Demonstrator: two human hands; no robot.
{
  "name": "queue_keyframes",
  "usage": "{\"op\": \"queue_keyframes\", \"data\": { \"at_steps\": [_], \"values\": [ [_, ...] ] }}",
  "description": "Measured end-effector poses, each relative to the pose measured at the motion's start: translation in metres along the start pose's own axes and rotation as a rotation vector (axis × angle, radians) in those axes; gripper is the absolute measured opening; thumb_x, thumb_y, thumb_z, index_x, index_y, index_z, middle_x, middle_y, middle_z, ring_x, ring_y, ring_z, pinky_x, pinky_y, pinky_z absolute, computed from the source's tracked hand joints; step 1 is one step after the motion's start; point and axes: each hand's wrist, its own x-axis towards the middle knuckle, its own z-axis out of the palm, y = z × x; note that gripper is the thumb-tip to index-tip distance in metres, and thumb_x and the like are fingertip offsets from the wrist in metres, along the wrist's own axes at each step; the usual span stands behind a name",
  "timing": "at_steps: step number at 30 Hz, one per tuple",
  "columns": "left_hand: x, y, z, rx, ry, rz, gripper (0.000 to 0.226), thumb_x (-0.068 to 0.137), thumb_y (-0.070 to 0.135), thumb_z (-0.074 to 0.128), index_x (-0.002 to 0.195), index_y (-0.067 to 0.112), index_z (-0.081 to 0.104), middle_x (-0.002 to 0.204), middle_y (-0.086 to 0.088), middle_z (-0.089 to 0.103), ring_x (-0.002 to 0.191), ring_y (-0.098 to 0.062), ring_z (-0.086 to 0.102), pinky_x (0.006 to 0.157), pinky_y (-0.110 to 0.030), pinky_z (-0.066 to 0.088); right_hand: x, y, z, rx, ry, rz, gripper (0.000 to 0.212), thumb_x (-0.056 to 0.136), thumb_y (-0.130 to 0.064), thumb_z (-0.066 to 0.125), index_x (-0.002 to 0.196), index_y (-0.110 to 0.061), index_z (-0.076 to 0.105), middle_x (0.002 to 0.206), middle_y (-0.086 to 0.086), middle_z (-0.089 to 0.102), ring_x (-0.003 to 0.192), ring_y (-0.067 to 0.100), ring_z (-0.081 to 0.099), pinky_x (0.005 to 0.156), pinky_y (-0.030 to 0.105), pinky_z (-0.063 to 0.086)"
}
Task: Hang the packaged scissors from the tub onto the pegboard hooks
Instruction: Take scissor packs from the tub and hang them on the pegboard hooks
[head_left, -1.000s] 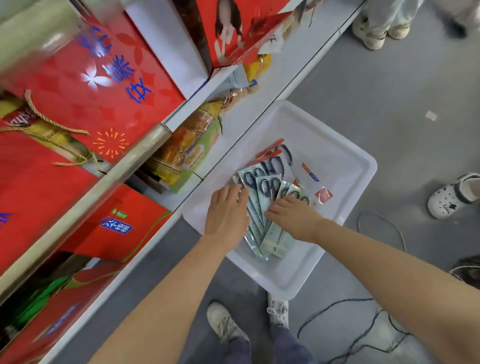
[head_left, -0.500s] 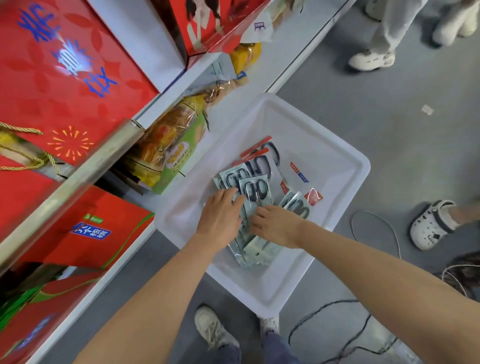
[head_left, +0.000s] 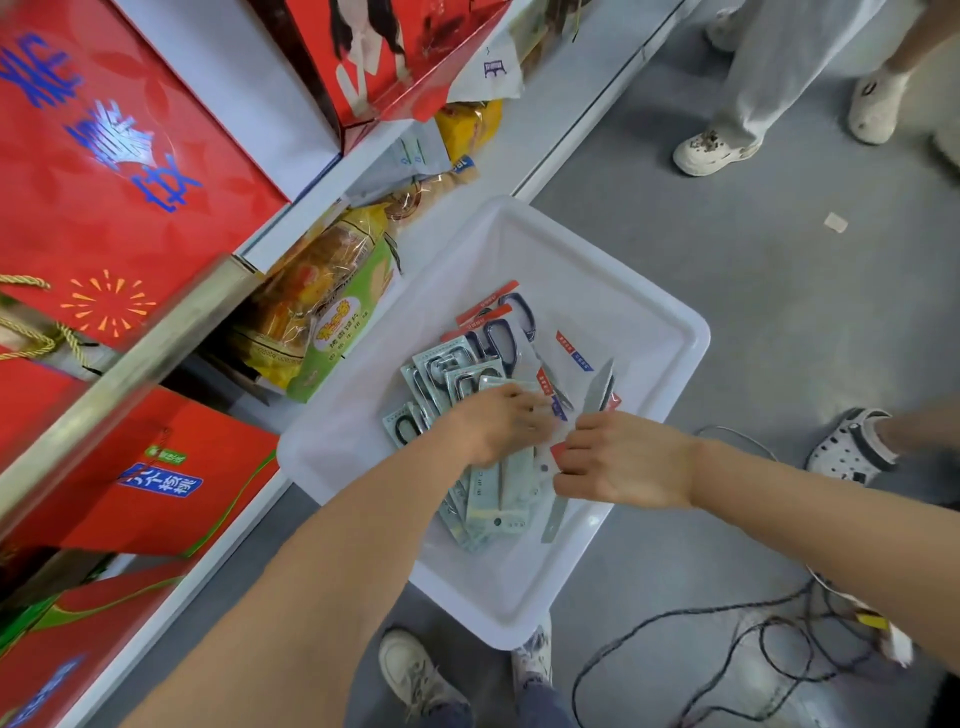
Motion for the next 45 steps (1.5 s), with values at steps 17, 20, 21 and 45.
{"op": "queue_keyframes", "data": {
  "at_steps": [17,20,21,45],
  "values": [
    [-0.104,-0.034,-0.004,-0.567,0.202,-0.569,0.011,0.09,0.019,0.061,0.084,0.023,0.054,0.085,0.002,0.063,0.086,-0.022,0.061,0.062,-0.031,0.04,0.013,0.005,-0.043,0.224,0.127,0.498,0.014,0.077,-0.003,0.066,0.086,-0.014,0.069,0.066,0.002,0.065,0.056,0.028,0.059,0.051,0.034,0.052],
    [-0.149,-0.028,-0.002,-1.011,0.563,-0.912,0.025,0.089,0.03,0.067,0.082,0.016,0.048,0.067,0.005,0.052,0.067,-0.018,0.055,0.055,-0.03,0.033,0.046,0.008,-0.083,0.476,0.295,0.855,0.005,0.086,-0.019,0.064,0.081,-0.018,0.063,0.067,-0.001,0.064,0.059,0.028,0.059,0.051,0.04,0.052],
    [-0.164,-0.023,-0.007,-1.193,0.704,-0.991,0.029,0.087,0.033,0.069,0.086,0.01,0.052,0.07,0.005,0.055,0.067,-0.014,0.054,0.057,-0.026,0.035,0.057,0.01,-0.096,0.601,0.315,0.973,0.014,0.088,-0.019,0.065,0.077,-0.025,0.058,0.068,-0.003,0.062,0.061,0.026,0.057,0.053,0.038,0.051],
    [-0.568,0.102,-0.215,-0.81,2.032,-1.35,0.053,0.09,0.006,0.066,0.131,0.029,0.041,0.12,0.002,0.065,0.105,-0.01,0.064,0.084,-0.02,0.051,0.341,-0.152,-0.449,1.341,0.837,0.24,0.057,0.086,-0.006,0.071,0.128,-0.041,0.053,0.085,-0.003,0.073,0.069,0.004,0.069,0.058,0.02,0.057]
  ]
}}
